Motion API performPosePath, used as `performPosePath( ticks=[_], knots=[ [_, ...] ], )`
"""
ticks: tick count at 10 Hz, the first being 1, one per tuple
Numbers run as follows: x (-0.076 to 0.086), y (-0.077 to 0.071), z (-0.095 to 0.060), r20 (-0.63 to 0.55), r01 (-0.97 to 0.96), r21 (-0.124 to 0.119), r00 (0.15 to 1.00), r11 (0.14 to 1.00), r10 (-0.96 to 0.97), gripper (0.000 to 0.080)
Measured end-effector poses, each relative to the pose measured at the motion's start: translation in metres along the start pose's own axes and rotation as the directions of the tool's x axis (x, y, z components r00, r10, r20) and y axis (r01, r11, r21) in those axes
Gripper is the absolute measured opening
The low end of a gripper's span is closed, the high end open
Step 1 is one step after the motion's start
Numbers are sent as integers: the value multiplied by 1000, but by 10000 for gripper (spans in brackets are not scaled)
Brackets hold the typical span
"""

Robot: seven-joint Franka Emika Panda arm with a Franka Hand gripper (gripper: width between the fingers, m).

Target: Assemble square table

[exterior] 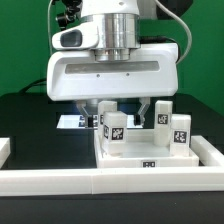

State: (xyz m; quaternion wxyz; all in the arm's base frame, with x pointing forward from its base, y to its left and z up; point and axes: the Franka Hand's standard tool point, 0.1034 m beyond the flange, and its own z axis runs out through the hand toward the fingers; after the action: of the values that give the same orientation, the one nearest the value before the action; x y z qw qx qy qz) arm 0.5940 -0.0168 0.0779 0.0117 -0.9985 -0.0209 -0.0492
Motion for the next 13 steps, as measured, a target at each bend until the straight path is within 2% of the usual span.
performPosePath(
  ticks=[2,3,4,5,6,8,10,13],
  knots=[
    [0,1,0,3,130,-7,991,991,-130,649],
    [0,1,0,3,120,-7,993,993,-120,559],
    [0,1,0,3,120,-7,993,993,-120,419],
    [0,1,0,3,120,-7,993,993,-120,419],
    [0,1,0,3,112,-7,994,994,-112,288],
    [1,6,0,6,70,-5,998,998,-70,288],
    [1,6,1,3,-150,-5,989,989,150,288],
    [1,8,1,0,-463,1,886,886,463,288]
  ],
)
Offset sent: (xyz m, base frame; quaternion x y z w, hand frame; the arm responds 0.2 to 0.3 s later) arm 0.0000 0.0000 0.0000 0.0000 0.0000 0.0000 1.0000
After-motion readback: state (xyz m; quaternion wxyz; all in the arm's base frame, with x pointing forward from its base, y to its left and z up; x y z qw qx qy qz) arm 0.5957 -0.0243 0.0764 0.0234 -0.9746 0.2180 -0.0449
